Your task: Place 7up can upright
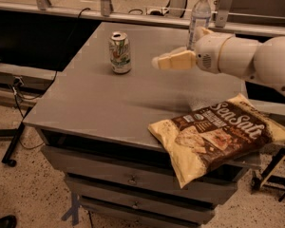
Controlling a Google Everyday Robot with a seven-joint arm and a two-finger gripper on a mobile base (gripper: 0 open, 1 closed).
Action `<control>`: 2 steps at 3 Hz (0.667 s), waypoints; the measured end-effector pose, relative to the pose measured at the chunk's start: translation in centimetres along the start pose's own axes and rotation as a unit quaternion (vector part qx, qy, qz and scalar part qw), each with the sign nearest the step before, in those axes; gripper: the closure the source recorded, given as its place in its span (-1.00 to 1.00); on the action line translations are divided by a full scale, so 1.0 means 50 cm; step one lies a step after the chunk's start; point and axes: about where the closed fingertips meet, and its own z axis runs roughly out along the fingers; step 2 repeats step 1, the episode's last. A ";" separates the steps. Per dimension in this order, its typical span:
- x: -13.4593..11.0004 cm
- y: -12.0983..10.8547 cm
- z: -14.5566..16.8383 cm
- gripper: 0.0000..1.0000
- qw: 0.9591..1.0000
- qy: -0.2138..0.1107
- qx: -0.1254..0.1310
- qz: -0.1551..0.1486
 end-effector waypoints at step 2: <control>0.007 0.002 -0.010 -1.00 1.000 0.008 -0.002 -0.001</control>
Offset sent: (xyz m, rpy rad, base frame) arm 0.0000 0.0000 0.0000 0.0000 0.0000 0.0000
